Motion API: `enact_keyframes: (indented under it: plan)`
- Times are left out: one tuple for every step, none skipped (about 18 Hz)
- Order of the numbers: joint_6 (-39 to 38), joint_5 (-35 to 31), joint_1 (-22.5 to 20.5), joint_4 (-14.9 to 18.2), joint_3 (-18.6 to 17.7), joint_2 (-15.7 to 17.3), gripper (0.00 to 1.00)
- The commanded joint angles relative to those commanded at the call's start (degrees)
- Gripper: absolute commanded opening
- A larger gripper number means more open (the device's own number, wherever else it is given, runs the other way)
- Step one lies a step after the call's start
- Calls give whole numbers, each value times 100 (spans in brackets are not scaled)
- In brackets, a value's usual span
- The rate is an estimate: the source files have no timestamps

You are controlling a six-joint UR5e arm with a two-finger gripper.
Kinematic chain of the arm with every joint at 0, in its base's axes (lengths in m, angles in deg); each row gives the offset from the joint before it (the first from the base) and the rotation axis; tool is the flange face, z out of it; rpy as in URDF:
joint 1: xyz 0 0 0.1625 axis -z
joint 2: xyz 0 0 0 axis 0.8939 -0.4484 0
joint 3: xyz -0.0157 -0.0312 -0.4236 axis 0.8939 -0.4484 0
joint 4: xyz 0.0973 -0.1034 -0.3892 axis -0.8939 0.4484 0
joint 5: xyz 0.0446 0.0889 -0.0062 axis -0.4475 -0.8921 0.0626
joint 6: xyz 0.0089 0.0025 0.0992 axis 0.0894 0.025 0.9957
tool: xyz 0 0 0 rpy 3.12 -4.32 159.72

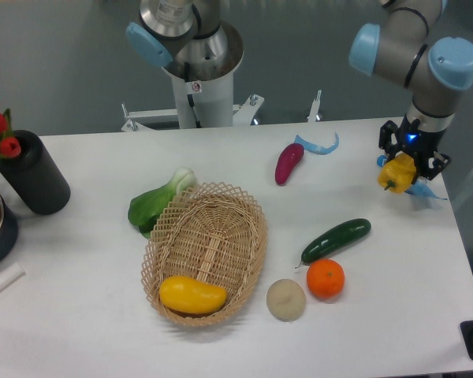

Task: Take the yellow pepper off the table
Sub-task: 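Close the gripper on the yellow pepper and lift it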

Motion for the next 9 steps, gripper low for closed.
enact_keyframes:
  plan:
    - [-36, 70, 9, 9, 44, 0, 35]
    - [-62, 80, 44, 0, 53, 0, 35]
    - [-71, 62, 149, -9, 88, -26, 35]
    - [-254, 54, 219, 0, 115, -18, 35]
    - [-360, 36, 220, 0, 132, 9, 35]
    - [-353, 36, 220, 9, 141, 9, 35]
    - [-379, 36, 229, 9, 159, 17, 35]
    - [-396, 36, 237, 9, 159, 18, 35]
    - [-405, 36, 246, 9, 133, 26, 35]
